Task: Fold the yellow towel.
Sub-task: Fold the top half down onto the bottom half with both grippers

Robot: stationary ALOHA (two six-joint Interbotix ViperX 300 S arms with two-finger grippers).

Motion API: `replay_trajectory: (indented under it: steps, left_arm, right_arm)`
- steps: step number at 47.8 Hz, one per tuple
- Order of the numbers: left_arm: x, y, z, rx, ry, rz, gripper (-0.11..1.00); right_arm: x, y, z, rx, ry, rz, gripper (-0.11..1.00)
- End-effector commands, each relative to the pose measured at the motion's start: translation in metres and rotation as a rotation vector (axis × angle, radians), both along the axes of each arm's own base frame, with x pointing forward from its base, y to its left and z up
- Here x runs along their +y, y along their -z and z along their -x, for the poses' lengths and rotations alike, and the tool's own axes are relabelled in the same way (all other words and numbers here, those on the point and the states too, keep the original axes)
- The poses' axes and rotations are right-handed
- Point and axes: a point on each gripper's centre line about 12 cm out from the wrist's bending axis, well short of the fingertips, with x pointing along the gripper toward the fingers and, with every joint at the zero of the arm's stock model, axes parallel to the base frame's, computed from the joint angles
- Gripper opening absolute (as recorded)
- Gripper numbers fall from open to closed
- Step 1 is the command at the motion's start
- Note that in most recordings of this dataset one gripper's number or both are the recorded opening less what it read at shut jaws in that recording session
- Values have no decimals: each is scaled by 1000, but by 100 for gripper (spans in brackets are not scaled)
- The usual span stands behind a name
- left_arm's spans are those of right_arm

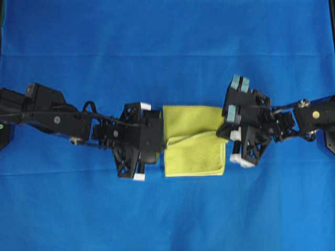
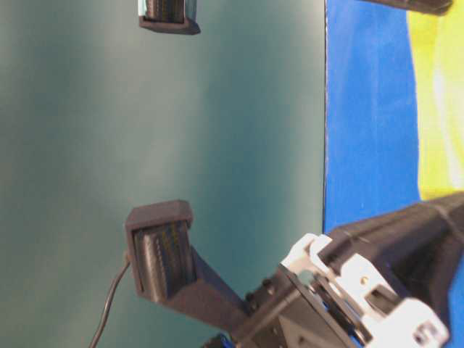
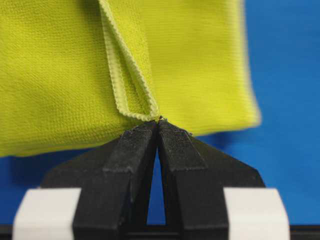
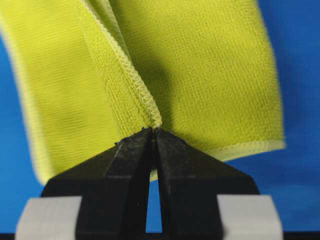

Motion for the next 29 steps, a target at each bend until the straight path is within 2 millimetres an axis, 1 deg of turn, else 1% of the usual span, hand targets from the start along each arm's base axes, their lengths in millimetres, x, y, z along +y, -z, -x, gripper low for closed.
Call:
replay_trajectory:
  steps: [1, 7, 12, 26, 29]
  left_arm:
    - [-13, -10, -2, -25, 19, 16, 3]
    - [-24, -9, -2, -23, 34, 29, 3]
    - [-28, -9, -5, -25, 43, 30, 3]
    - [-23, -1, -10, -32, 30, 29, 3]
    - [-23, 0, -11, -34, 30, 29, 6]
  right_arm:
    - [12, -5, -5, -15, -24, -11, 4]
    - [21, -4, -8, -13, -38, -20, 4]
    - [24, -2, -9, -6, -41, -21, 4]
    - [24, 5, -9, 10, -42, -20, 4]
    - [25, 6, -10, 10, -45, -22, 4]
